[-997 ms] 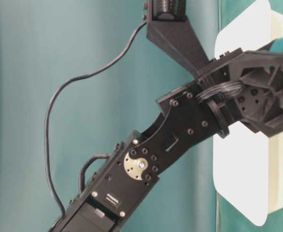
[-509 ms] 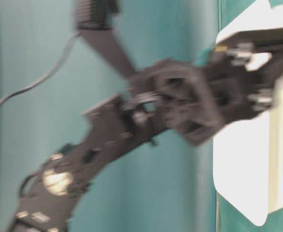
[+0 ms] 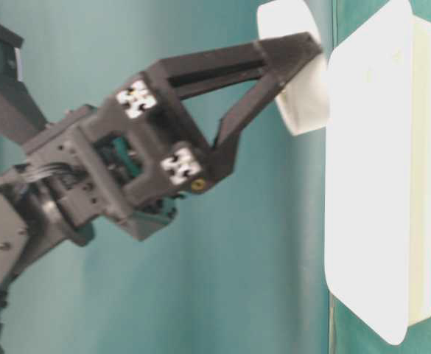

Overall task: Pick up the tape from a random location and place it into the white case.
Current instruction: 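Lower the left gripper into the white roll's core and grip it, then lift the white roll and carry it over the white tray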

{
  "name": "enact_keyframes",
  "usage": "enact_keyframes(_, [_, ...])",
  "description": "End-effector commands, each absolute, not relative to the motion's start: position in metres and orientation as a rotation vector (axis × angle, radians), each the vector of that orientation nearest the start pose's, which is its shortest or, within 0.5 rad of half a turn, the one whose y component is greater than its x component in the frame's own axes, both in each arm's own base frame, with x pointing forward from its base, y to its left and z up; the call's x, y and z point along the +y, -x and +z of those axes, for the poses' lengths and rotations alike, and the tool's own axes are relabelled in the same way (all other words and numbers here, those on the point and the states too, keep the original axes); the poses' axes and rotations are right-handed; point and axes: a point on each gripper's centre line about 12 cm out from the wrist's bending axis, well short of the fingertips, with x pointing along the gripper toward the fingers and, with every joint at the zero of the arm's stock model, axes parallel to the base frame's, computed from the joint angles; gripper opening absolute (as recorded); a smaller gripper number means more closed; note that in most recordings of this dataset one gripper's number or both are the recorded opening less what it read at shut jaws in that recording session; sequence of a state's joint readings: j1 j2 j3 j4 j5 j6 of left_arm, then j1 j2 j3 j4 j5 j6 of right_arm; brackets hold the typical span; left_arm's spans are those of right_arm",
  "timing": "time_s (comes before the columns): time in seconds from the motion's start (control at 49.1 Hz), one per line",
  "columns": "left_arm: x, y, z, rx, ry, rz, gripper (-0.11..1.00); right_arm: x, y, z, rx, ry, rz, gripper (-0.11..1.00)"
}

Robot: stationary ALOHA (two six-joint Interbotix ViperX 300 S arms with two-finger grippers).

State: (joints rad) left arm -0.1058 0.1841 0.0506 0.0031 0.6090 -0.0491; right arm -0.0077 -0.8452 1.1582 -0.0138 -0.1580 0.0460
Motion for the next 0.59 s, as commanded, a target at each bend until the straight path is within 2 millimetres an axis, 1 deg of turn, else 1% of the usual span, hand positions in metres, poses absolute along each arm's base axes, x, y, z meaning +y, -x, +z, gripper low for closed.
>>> enact_keyframes(0.0, [-0.053, -0.478, 0.294, 0.785, -0.006, -0.086, 0.26, -0.002, -0.221, 0.268, 0.135, -0.030, -0.009, 0.91])
enact_keyframes(0.203, [-0.057, -0.474, 0.317, 0.765, -0.034, -0.100, 0.26, -0.002, -0.220, 0.268, 0.133, -0.030, -0.009, 0.91])
enact_keyframes(0.285, [-0.058, -0.473, 0.320, 0.758, -0.046, -0.109, 0.26, -0.002, -0.221, 0.268, 0.135, -0.030, -0.009, 0.91])
enact_keyframes(0.57, [-0.058, -0.472, 0.319, 0.763, -0.049, -0.109, 0.26, -0.002, -0.221, 0.268, 0.135, -0.032, -0.009, 0.91])
